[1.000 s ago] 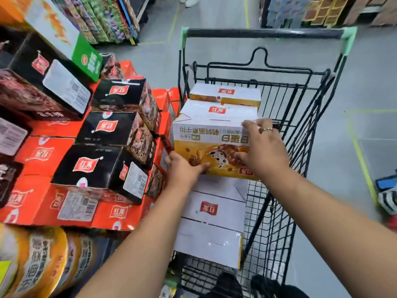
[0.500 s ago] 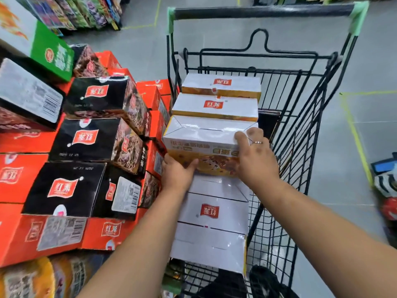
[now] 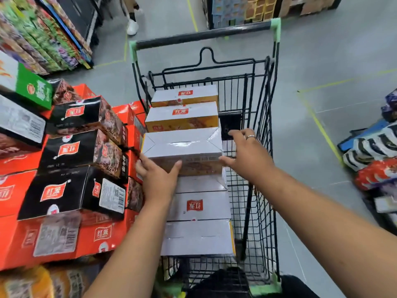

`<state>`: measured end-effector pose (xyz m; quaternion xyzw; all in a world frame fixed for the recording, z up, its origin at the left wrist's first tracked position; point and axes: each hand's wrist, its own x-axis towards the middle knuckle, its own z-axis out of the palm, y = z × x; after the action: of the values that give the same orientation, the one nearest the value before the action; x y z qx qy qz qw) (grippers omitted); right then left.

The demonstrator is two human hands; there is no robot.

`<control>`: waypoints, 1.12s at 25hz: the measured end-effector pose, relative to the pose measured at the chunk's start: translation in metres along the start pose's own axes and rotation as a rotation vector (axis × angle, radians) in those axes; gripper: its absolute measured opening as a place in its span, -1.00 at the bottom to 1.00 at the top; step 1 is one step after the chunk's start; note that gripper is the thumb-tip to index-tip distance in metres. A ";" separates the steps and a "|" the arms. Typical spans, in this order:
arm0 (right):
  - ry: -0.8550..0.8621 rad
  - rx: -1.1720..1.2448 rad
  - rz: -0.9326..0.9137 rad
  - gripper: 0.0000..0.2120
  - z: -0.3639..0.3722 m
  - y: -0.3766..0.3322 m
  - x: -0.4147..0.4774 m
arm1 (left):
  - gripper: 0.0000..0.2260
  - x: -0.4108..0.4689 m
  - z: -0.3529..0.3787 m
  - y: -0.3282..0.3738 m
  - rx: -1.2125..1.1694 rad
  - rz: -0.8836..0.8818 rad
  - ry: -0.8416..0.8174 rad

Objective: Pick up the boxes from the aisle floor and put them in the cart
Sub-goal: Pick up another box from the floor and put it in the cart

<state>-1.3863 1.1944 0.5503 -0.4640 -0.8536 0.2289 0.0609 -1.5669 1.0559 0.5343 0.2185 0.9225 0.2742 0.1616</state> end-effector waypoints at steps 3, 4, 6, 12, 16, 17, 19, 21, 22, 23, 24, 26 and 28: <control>0.070 0.054 0.047 -0.31 -0.022 0.015 -0.032 | -0.36 -0.030 -0.014 0.026 0.006 0.260 0.008; 0.093 0.067 0.063 -0.31 -0.030 0.021 -0.046 | -0.44 -0.042 -0.016 0.036 -0.024 0.346 -0.006; 0.136 0.094 0.090 -0.30 -0.048 0.035 -0.078 | -0.51 -0.070 -0.016 0.055 -0.088 0.475 -0.068; 0.315 0.247 0.284 -0.31 -0.108 0.094 -0.225 | -0.54 -0.195 0.006 0.112 -0.156 0.791 -0.272; 0.441 0.275 0.381 -0.29 -0.138 0.129 -0.321 | -0.56 -0.283 0.031 0.152 -0.224 0.947 -0.415; 0.492 0.286 0.425 -0.29 -0.147 0.142 -0.351 | -0.55 -0.312 0.040 0.164 -0.243 1.000 -0.465; 0.599 0.301 0.512 -0.31 -0.163 0.166 -0.405 | -0.53 -0.367 0.057 0.187 -0.248 1.106 -0.564; 0.669 0.287 0.621 -0.35 -0.174 0.187 -0.456 | -0.52 -0.421 0.070 0.208 -0.256 1.219 -0.672; 0.702 0.275 0.673 -0.35 -0.177 0.195 -0.479 | -0.52 -0.446 0.077 0.216 -0.262 1.273 -0.719; 0.732 0.270 0.719 -0.35 -0.180 0.200 -0.497 | -0.53 -0.467 0.083 0.224 -0.270 1.323 -0.761; 0.769 0.260 0.753 -0.35 -0.182 0.205 -0.512 | -0.53 -0.486 0.089 0.230 -0.276 1.369 -0.798; 0.841 0.249 0.835 -0.34 -0.185 0.218 -0.546 | -0.53 -0.527 0.104 0.245 -0.260 1.476 -0.885; 0.891 0.257 0.928 -0.32 -0.189 0.233 -0.577 | -0.52 -0.567 0.119 0.261 -0.225 1.557 -1.003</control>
<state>-0.8239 0.8927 0.6766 -0.8235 -0.4237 0.1175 0.3586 -0.9521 1.0257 0.6910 0.8513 0.3065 0.2666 0.3320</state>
